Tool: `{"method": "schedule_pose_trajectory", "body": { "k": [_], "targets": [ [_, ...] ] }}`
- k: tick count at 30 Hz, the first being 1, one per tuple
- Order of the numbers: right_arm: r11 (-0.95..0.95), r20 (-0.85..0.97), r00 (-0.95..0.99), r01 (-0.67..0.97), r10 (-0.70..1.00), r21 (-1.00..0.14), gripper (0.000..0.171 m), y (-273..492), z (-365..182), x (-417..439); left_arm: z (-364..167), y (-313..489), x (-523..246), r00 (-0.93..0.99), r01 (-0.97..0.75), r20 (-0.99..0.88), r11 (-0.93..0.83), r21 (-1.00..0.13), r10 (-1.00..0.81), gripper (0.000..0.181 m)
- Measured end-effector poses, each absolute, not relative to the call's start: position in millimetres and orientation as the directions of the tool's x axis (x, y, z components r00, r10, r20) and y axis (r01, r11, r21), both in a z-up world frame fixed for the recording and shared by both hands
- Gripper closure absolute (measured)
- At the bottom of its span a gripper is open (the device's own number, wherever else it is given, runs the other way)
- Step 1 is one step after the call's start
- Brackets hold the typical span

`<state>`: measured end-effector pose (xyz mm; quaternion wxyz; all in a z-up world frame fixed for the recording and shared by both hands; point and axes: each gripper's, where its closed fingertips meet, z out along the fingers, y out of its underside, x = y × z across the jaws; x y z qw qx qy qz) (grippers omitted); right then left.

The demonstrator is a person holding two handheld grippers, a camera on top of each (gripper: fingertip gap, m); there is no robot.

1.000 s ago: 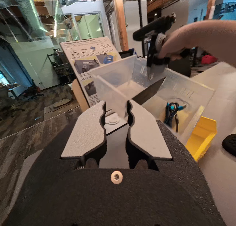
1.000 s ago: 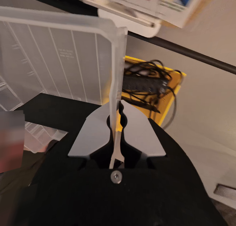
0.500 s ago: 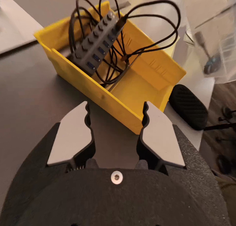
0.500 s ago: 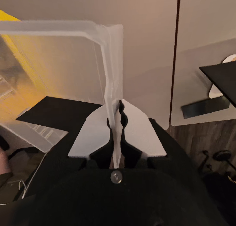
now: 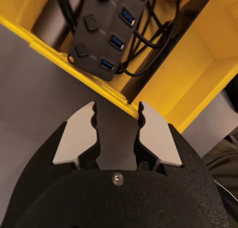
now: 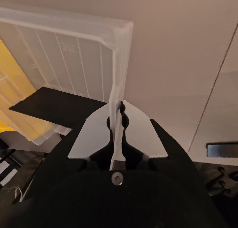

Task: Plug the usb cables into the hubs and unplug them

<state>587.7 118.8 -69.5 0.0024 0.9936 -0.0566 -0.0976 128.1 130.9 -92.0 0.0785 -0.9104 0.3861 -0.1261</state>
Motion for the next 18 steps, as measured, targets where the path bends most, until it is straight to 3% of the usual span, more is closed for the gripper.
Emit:
{"method": "schedule_pose_trajectory", "body": {
  "k": [4, 9, 14, 18],
  "targets": [
    [-0.996, -0.254, 0.963, -0.088, -0.091, 0.022, 0.163, 128, -85, 574, -93, 131, 120, 0.688, -0.655, 0.242, -0.729, -0.199, -0.684, 0.13],
    [-0.998, -0.29, 0.955, -0.055, -0.062, 0.034, 0.163, 137, -101, 554, -91, 140, 87, 0.725, -0.647, 0.182, -0.748, -0.15, -0.664, 0.146],
    [-0.996, -0.294, 0.954, -0.037, -0.058, 0.076, 0.163, 139, -114, 535, -90, 151, 45, 0.793, -0.524, 0.265, -0.836, -0.162, -0.548, 0.175],
    [-0.993, -0.275, 0.96, -0.031, -0.061, 0.111, 0.164, 145, -124, 518, -92, 167, -6, 0.839, -0.455, 0.228, -0.866, -0.207, -0.495, 0.177]
  ]
}}
